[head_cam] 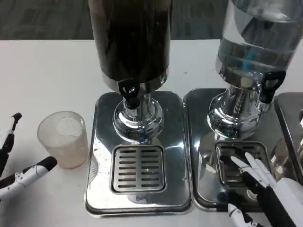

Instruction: Grasp the cup under the faucet to collect the drink, then remove the cup.

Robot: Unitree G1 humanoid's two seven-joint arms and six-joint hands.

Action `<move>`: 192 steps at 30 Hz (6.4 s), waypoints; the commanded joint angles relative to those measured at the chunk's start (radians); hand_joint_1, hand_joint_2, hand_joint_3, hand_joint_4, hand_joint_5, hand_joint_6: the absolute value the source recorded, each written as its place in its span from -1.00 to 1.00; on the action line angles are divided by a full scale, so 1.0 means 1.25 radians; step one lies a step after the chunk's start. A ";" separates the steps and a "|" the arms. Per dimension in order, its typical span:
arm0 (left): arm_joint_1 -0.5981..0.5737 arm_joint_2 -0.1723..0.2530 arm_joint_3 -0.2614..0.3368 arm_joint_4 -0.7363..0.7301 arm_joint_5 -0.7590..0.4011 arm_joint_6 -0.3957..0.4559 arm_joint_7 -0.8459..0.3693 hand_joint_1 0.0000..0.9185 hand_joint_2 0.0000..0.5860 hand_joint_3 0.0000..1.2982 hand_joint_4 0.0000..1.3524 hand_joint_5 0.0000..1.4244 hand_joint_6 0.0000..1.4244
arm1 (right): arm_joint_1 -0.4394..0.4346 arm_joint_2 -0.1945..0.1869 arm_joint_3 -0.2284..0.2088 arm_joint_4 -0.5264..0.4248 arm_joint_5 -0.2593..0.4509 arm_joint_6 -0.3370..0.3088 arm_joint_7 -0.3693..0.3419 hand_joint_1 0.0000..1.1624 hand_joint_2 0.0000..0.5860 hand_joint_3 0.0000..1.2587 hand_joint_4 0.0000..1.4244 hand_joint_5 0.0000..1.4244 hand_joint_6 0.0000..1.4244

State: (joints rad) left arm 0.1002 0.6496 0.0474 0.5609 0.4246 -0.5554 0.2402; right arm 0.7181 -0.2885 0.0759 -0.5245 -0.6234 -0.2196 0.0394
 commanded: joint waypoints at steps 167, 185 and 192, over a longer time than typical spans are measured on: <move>-0.226 -0.077 -0.135 0.316 0.030 -0.371 0.200 -0.53 -0.35 -0.55 -0.50 -0.03 0.10 | -0.039 -0.005 -0.002 0.006 0.054 0.023 0.027 -0.17 1.00 -0.73 -0.89 -1.00 -0.75; -0.251 -0.121 -0.151 0.279 0.027 -0.382 0.091 -0.56 -0.36 -0.54 -0.48 -0.03 0.10 | -0.028 0.000 -0.005 -0.006 0.064 0.031 0.027 -0.16 1.00 -0.73 -0.89 -1.00 -0.75; -0.273 -0.131 -0.164 0.291 0.041 -0.377 0.054 -0.56 -0.36 -0.52 -0.45 -0.03 0.10 | -0.013 0.002 -0.009 -0.011 0.068 0.024 0.021 -0.15 1.00 -0.73 -0.89 -1.00 -0.75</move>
State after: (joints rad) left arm -0.2091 0.4943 -0.1443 0.9242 0.4766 -1.0136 0.3228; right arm 0.6946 -0.2855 0.0745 -0.5216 -0.5533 -0.1870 0.0683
